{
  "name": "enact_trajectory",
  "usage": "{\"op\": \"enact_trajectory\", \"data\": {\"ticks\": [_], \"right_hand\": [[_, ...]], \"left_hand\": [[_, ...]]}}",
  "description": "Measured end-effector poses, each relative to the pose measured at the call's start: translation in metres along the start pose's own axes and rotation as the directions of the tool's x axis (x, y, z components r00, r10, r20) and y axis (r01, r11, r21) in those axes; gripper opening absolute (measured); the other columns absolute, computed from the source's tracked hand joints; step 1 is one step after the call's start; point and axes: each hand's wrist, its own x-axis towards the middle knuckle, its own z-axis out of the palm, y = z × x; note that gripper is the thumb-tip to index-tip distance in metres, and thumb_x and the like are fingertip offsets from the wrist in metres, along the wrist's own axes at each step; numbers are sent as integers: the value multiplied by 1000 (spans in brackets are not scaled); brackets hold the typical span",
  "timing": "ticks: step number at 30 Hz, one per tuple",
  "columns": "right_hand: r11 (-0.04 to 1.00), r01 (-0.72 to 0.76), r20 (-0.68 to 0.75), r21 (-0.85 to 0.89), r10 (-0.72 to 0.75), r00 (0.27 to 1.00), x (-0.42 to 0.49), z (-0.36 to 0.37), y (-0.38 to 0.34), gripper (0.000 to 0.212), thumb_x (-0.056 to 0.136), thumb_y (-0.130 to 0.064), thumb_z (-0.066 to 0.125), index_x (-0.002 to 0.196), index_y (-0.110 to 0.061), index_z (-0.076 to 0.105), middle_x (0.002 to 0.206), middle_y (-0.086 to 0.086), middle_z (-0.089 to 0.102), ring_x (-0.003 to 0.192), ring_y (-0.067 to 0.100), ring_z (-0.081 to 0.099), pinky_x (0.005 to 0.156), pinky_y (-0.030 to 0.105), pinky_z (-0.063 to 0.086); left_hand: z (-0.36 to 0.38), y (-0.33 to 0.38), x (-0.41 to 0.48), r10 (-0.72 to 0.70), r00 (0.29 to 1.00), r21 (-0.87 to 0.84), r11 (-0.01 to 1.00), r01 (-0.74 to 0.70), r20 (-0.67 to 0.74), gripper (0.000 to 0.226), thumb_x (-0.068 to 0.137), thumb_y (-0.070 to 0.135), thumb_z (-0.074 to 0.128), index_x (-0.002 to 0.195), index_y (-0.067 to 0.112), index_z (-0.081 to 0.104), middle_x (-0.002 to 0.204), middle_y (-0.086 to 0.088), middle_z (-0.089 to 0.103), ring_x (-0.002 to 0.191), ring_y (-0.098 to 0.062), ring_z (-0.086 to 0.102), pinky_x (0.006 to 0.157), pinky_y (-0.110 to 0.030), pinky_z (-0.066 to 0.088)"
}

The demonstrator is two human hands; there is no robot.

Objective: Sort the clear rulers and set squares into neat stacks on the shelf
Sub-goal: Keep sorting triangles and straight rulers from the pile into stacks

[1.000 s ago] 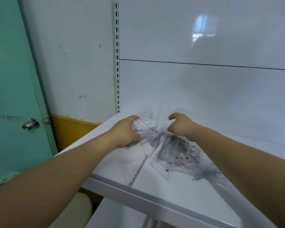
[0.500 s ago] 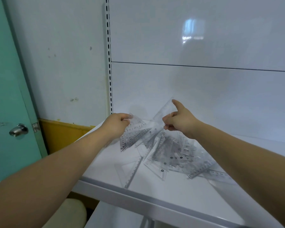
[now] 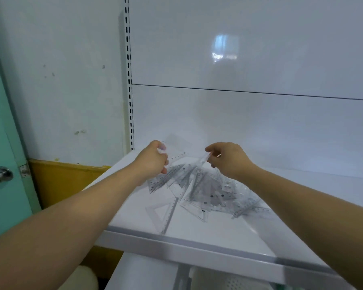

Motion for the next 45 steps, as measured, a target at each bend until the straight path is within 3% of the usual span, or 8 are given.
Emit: {"op": "enact_trajectory", "data": {"ticks": [5, 11, 15, 20, 25, 30, 36, 45], "right_hand": [[847, 83, 91, -525, -41, 995, -17, -4, 8, 30, 97, -35, 46, 110, -21, 69, 98, 2, 50, 99, 23, 50, 83, 31, 42], [833, 132, 50, -537, -124, 991, -31, -9, 19, 33, 103, -33, 25, 129, -20, 40, 96, 10, 61, 79, 32, 55, 68, 37, 46], [849, 142, 86, -509, -114, 990, -39, -21, 20, 49, 102, -40, 21, 149, -26, 20, 127, 6, 49, 113, 28, 49, 92, 38, 42], [836, 51, -4, -547, -63, 998, -61, -42, 20, 62, 100, -45, 27, 152, -16, 8, 140, 9, 36, 122, 27, 39, 102, 36, 34], [854, -12, -52, -521, -17, 998, -94, -66, 33, 62, 98, -45, 36, 151, -18, 18, 136, 6, 41, 120, 24, 47, 96, 33, 40], [883, -114, -113, -455, 70, 991, -141, -97, 57, 69, 97, -42, 44, 151, -14, 13, 139, 6, 34, 122, 23, 43, 98, 28, 37], [867, -249, -263, -433, 143, 954, -226, -172, 110, 63, 94, -43, 51, 147, -19, 27, 125, 1, 50, 87, 10, 45, 81, 26, 38], [729, -425, -309, -536, 299, 903, -377, -298, 206, 65, 94, -48, 46, 149, -20, 23, 138, 3, 39, 117, 21, 50, 93, 34, 45]], "left_hand": [[9, -5, -2, 7, 991, 160, 987, -28, 135, 48, 85, 12, 59, 124, 25, 35, 81, -5, 54, 62, -20, 50, 54, -26, 37], [22, -1, -6, 74, 982, 218, 970, -112, 175, 68, 85, 17, 65, 136, 27, 20, 81, -4, 51, 62, -18, 50, 55, -27, 39], [20, 4, -9, 170, 973, 245, 947, -205, 156, 70, 85, 15, 63, 138, 29, 20, 80, -6, 51, 60, -18, 49, 54, -27, 39], [22, 10, -16, 343, 920, 209, 902, -379, 190, 80, 86, 17, 66, 147, 39, 18, 93, 4, 52, 69, -6, 50, 61, -16, 37], [49, 17, -34, 362, 916, 180, 903, -391, 174, 64, 86, 22, 66, 135, 25, 25, 99, 2, 53, 69, -10, 51, 62, -25, 43], [92, 45, -63, 406, 893, 120, 894, -432, 192, 58, 82, 29, 71, 132, 35, 41, 92, 5, 54, 71, -11, 54, 60, -23, 44], [183, 93, -110, 521, 828, 1, 846, -532, 206, 59, 79, 25, 73, 131, 34, 47, 74, 5, 48, 66, -10, 48, 68, -26, 42], [361, 180, -189, 593, 743, -84, 796, -600, 310, 61, 81, 28, 72, 135, 30, 44, 78, 8, 48, 71, -10, 49, 64, -23, 38]]}}
